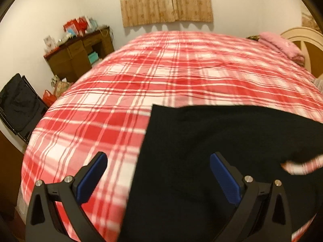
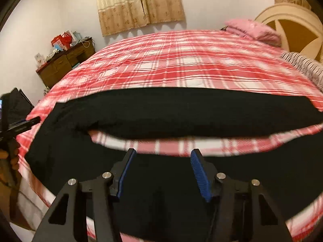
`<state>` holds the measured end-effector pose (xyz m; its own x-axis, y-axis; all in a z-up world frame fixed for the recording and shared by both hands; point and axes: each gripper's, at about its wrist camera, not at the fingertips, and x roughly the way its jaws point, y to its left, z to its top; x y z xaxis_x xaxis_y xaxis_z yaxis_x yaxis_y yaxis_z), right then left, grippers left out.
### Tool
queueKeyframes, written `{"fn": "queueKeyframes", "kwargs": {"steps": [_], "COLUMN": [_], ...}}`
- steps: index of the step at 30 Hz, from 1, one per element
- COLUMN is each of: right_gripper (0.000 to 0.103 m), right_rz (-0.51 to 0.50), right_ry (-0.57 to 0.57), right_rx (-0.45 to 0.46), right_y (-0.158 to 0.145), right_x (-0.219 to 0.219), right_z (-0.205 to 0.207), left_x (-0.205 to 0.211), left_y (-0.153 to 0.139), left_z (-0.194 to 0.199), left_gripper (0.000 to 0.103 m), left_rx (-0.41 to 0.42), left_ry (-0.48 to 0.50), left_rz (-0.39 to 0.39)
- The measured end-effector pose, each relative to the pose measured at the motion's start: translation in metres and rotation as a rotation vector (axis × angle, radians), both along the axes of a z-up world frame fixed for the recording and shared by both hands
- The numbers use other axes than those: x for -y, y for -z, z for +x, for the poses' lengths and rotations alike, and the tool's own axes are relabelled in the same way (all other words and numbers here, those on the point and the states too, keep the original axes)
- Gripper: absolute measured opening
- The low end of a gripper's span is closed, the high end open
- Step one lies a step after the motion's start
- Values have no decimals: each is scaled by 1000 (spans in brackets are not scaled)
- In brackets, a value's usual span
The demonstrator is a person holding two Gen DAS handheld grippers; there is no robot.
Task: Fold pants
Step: 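Grasp the black pants waistband with the right gripper while the left gripper grasps the other waistband corner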
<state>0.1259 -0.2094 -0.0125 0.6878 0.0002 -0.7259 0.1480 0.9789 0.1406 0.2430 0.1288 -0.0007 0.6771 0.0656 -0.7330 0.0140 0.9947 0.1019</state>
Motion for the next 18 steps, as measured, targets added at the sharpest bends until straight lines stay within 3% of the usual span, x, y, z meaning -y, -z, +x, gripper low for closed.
{"fn": "queueKeyframes", "kwargs": {"steps": [10,11,12,13,16,18], "right_gripper": [58,58,58,58,58,58], "right_rz": [-22,-10,1,7,-35,-56], "right_ry": [-146,-175,-200,-210,-235,-269], "right_rx": [-49,-59,-72,-81,-105,-119], "right_y": [2,2,4,4,8,13], "right_x": [-24,-24,-23,-22,-18,-15], "right_z": [81,88,97,103,139,164], "left_x": [-10,-10,-9,-9,-6,-5], "left_y": [36,39,44,48,48,45], "left_z": [93,95,98,100,99,102], "left_gripper": [103,99,87,82,76,65], "left_rx": [-167,-175,-190,-204,-177,-183], "left_ry": [-3,-3,0,2,26,56], "left_rz": [-63,-65,-65,-64,-70,-87]}}
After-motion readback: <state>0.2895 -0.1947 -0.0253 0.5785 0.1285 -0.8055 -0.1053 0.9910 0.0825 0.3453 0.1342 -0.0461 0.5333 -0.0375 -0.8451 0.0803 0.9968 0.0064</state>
